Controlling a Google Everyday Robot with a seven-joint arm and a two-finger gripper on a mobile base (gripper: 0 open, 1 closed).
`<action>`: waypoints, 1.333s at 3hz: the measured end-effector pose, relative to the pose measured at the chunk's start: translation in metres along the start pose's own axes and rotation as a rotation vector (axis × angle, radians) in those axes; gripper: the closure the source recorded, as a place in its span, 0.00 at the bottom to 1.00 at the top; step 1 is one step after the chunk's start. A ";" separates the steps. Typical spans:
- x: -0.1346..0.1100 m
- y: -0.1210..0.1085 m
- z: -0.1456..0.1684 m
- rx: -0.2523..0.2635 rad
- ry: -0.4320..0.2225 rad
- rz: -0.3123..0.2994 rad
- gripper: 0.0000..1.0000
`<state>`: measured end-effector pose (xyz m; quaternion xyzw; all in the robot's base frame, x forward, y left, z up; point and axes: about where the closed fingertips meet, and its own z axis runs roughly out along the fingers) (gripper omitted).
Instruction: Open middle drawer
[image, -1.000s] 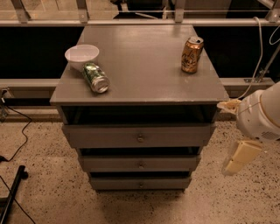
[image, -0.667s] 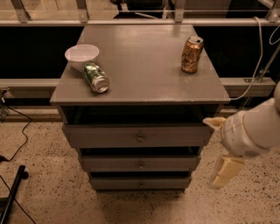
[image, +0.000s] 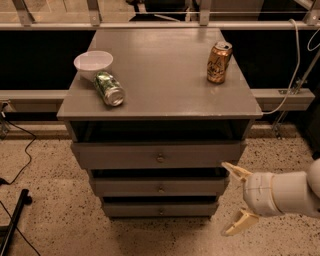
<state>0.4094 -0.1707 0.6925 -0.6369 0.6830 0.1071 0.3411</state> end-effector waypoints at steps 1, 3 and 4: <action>0.023 0.010 0.008 0.018 -0.081 0.034 0.00; 0.040 -0.001 0.107 -0.052 -0.055 -0.086 0.00; 0.058 0.003 0.153 -0.045 -0.049 -0.126 0.00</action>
Offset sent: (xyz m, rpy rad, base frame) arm 0.0498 0.0254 -0.1005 0.1326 -0.0504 0.1336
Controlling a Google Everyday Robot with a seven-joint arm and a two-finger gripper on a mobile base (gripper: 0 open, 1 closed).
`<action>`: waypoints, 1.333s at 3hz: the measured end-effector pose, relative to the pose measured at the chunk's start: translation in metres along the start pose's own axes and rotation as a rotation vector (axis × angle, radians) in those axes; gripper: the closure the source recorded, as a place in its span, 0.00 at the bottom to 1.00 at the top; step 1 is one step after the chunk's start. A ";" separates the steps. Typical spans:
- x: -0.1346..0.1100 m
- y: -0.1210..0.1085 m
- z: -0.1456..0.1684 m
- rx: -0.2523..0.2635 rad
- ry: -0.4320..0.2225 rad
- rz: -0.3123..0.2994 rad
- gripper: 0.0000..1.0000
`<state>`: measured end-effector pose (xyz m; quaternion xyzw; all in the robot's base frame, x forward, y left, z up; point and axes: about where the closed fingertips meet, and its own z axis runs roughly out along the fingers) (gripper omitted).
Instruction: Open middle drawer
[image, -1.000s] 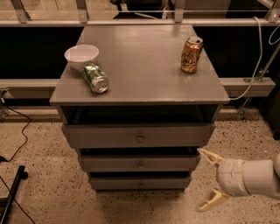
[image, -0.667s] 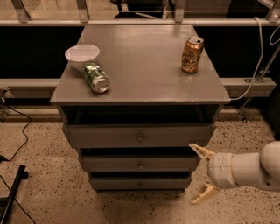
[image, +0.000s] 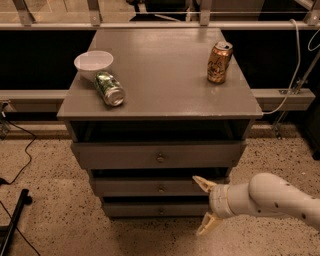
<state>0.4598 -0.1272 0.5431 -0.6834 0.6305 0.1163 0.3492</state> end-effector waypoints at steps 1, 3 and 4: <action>0.003 -0.001 0.006 0.006 0.000 -0.002 0.00; 0.022 -0.010 0.041 -0.021 -0.007 -0.030 0.00; 0.050 -0.014 0.065 -0.029 -0.016 -0.014 0.00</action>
Offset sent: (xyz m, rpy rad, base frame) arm 0.0234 0.0206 -0.0297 -0.0150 -0.0260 0.0484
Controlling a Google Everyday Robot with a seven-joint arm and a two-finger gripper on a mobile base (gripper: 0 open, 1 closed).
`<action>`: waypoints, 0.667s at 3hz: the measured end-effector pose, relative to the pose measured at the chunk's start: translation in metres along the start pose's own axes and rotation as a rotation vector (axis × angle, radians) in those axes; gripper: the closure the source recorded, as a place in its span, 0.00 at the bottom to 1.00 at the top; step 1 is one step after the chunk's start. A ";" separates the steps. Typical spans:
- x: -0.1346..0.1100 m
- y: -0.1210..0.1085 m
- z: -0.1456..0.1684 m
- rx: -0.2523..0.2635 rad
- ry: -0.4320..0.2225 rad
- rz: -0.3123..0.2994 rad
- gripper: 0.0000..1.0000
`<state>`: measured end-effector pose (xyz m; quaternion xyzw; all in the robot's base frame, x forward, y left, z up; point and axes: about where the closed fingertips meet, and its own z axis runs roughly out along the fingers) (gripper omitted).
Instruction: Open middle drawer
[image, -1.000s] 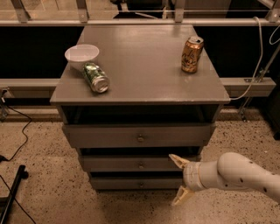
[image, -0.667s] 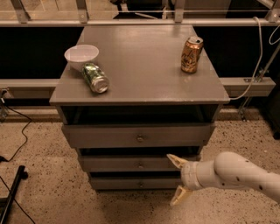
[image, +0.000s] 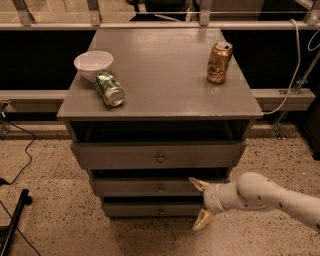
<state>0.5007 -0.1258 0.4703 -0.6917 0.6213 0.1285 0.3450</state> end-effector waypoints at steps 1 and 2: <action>0.024 -0.003 0.014 0.011 -0.007 0.027 0.00; 0.049 -0.006 0.023 0.032 -0.019 0.074 0.00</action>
Offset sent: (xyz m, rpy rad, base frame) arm 0.0348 -0.0451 -0.0706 0.0778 0.0380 -0.1343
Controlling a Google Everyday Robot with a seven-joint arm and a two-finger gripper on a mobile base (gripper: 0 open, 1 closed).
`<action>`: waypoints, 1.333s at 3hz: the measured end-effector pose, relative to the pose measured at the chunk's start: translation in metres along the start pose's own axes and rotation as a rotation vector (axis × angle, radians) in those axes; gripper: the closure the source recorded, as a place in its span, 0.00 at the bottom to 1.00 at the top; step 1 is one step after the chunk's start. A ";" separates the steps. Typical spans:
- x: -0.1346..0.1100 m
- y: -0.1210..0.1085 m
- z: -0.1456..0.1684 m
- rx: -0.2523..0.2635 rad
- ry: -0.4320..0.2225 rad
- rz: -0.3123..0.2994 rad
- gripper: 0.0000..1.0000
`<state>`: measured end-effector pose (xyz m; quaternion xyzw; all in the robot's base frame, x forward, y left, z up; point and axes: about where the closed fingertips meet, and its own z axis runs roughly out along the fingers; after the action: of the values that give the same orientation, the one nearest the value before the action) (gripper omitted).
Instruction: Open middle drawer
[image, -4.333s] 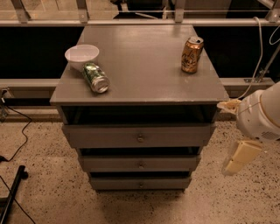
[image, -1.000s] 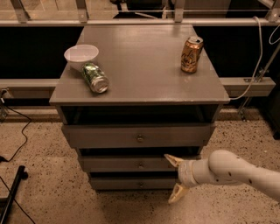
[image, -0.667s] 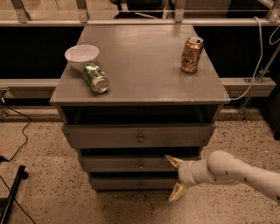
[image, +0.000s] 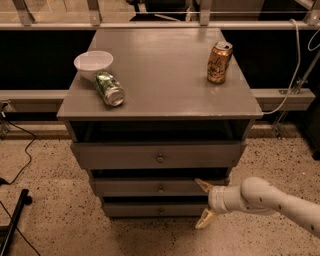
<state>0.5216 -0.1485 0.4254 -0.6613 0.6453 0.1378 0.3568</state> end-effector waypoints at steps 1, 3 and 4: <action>0.007 -0.013 0.002 0.028 -0.003 0.010 0.00; 0.010 -0.031 -0.004 0.056 0.006 0.012 0.00; 0.010 -0.045 0.000 0.043 0.020 -0.002 0.00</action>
Offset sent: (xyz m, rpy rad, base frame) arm 0.0330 -0.0155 0.0103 0.0063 -0.0505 -0.0529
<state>0.5662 -0.1599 0.4318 -0.6553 0.6510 0.1170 0.3648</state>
